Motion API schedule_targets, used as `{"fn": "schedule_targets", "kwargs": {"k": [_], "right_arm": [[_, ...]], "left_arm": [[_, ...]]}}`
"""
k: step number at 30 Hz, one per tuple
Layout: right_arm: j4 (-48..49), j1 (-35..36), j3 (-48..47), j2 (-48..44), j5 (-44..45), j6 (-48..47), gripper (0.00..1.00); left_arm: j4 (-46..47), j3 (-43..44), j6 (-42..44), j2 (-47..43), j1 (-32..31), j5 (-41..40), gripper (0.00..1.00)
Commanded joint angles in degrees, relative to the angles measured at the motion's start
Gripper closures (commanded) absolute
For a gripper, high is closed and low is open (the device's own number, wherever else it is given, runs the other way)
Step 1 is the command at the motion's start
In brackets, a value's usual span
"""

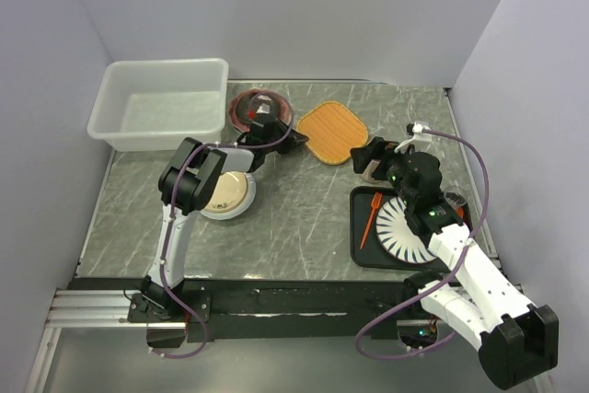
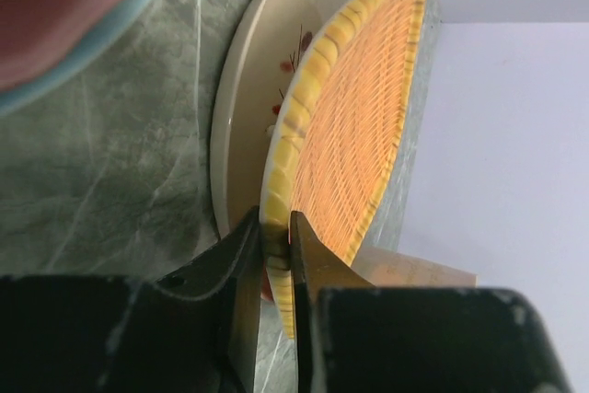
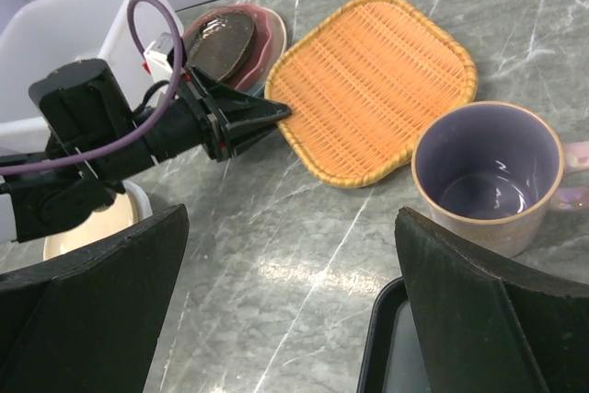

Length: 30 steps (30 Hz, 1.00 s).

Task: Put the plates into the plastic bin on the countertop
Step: Pick up the plate at the center of the board.

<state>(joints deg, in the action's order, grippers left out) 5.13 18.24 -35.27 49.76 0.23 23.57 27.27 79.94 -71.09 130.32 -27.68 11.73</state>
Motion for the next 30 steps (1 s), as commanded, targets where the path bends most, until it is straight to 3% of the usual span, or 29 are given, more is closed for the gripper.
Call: {"fn": "schedule_targets", "kwargs": {"k": [1,30], "right_arm": [[2.43,0.31,0.02,0.34,-1.37,0.42,0.00],[3.31,0.39,-0.15,2.27,-5.14,2.26,0.00]], "left_arm": [[-1.34,0.30,3.33,-5.07,1.14,-1.09,0.99],[-0.81,-4.79,6.05,-17.91,4.92,1.81,0.99]]}}
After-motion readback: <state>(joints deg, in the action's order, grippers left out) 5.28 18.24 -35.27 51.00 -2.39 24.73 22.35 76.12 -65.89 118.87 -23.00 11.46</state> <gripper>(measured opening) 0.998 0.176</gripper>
